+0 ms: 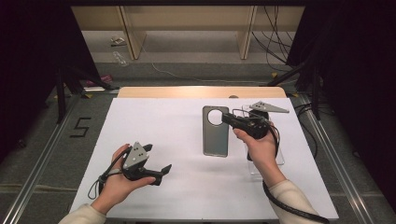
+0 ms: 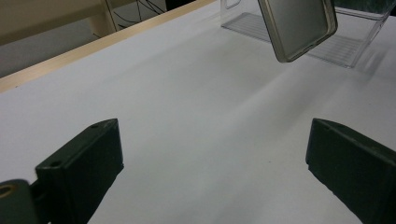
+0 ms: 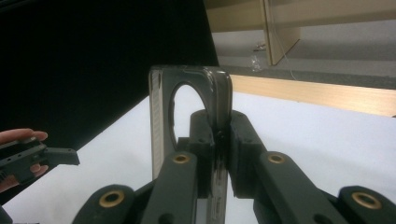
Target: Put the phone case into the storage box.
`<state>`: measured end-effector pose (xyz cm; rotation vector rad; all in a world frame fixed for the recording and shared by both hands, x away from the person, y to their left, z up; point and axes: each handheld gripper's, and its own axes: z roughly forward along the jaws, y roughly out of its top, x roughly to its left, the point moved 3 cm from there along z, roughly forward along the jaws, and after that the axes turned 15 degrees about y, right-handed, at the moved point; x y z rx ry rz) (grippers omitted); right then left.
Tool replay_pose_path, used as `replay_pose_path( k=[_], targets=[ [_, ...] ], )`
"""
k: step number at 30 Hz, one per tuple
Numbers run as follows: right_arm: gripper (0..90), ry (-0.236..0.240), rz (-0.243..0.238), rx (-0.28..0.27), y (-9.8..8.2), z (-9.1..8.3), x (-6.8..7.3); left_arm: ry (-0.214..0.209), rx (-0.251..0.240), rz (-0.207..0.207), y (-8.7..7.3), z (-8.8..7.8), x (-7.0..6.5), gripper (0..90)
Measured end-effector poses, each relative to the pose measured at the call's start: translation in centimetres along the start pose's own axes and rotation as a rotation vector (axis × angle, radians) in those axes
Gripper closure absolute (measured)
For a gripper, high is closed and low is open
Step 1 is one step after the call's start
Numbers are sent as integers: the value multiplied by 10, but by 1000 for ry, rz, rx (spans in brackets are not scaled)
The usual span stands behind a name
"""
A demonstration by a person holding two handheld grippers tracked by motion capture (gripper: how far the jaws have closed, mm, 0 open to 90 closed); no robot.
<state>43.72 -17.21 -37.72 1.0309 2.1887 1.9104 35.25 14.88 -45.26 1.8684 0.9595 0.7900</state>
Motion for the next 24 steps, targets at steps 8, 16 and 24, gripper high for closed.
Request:
replay_pose_path(
  k=[8, 16, 24],
  targets=[
    [823, -5, -1, 0, 1, -2, -1, 7, 0, 1, 0, 0, 1, 31],
    [823, -12, -3, 3, 3, -5, -3, 6, 2, 0, 0, 0, 1, 31],
    [823, -21, -3, 2, 5, -9, -6, 9, 3, -1, -1, 0, 1, 31]
  ],
)
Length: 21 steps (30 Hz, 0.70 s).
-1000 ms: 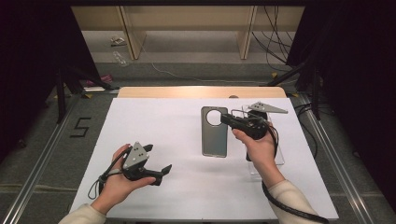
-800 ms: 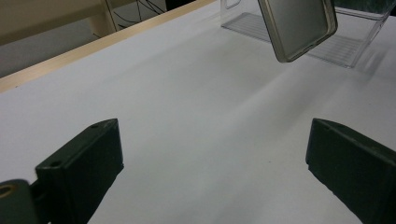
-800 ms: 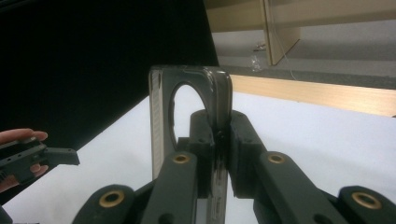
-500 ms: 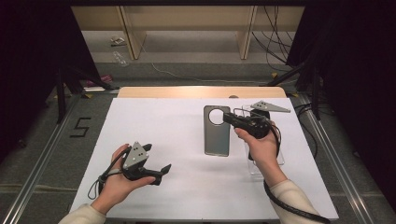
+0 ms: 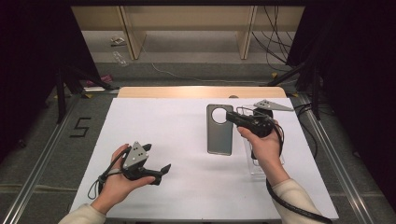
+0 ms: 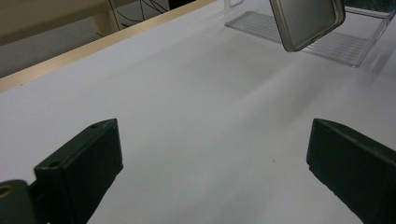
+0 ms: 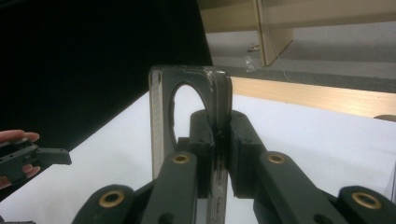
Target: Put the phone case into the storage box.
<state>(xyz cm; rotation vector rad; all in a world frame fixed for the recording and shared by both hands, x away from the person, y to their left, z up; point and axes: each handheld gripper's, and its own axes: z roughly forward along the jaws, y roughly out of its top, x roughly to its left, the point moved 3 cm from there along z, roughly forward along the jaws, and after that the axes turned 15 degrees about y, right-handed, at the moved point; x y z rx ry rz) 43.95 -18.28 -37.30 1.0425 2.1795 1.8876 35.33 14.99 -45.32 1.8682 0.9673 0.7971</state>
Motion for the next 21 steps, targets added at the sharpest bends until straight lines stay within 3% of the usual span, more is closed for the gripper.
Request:
replay_pose_path(
  k=[21],
  targets=[
    [822, -18, 0, -1, 4, -9, -5, 5, 0, 4, 0, 0, 1, 33]
  ],
)
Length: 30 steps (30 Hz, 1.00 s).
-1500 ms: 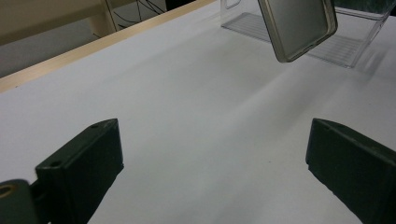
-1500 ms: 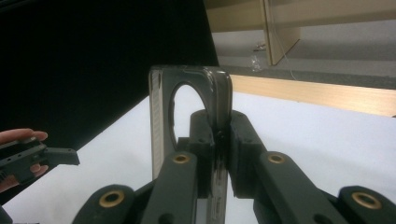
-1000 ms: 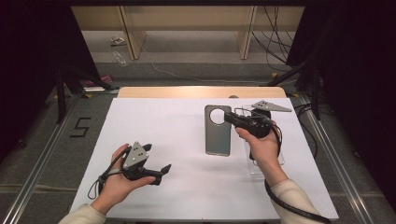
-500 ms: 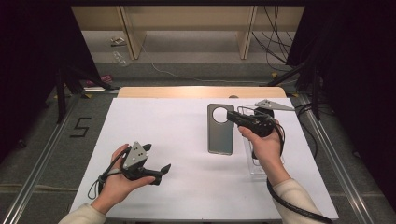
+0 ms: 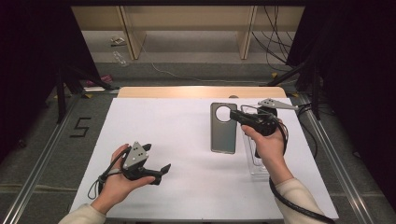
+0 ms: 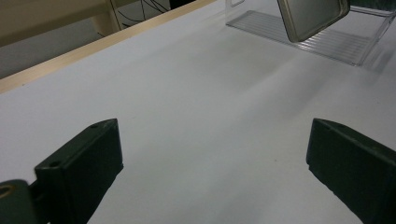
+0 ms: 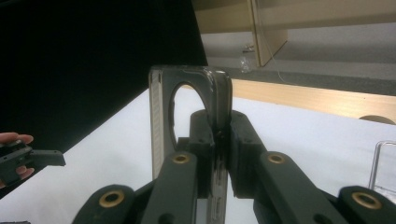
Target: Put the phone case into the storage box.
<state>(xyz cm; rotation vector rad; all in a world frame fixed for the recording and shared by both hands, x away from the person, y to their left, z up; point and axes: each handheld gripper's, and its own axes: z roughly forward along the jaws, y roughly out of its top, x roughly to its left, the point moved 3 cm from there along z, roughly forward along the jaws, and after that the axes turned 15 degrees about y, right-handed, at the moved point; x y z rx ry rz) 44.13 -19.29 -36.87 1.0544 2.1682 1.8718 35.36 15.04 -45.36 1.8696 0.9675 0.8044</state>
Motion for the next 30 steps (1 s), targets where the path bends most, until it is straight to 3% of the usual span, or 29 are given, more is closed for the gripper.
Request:
replay_pose_path(
  k=[30],
  targets=[
    [822, -45, 7, -20, 6, -15, -11, 4, -2, -1, 0, 0, 1, 35]
  ],
)
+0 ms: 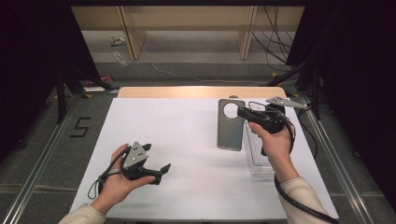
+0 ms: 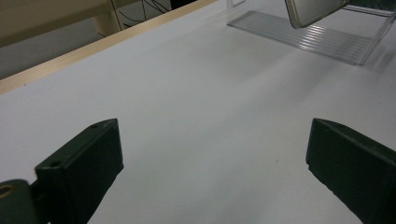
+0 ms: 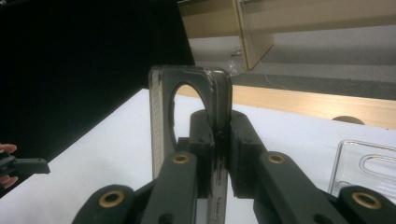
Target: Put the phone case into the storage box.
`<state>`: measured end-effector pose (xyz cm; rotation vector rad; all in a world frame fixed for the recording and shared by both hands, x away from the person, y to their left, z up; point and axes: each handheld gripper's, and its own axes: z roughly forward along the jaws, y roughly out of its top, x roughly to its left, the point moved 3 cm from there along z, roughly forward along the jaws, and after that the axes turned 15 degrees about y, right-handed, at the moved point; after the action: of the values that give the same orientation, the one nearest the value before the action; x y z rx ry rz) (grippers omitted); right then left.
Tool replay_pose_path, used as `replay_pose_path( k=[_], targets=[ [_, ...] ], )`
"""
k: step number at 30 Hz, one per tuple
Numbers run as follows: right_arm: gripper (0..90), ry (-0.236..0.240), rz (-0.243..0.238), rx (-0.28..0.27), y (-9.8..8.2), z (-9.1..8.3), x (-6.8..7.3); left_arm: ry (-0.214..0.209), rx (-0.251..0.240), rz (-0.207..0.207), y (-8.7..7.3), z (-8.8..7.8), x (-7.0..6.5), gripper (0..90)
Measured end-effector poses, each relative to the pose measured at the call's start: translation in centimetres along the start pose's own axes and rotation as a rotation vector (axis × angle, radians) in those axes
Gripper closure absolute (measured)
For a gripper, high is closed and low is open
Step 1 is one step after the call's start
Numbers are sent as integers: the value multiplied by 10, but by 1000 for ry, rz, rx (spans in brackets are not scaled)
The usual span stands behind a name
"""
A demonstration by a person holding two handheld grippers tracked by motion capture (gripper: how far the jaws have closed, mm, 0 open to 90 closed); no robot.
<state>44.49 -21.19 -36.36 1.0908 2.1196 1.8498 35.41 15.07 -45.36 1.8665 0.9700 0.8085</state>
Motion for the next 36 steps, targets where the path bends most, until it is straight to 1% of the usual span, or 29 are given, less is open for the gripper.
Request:
replay_pose_path(
  k=[36],
  targets=[
    [822, -42, 13, -30, 7, -16, -11, 2, -1, 0, 0, 0, 0, 36]
  ],
)
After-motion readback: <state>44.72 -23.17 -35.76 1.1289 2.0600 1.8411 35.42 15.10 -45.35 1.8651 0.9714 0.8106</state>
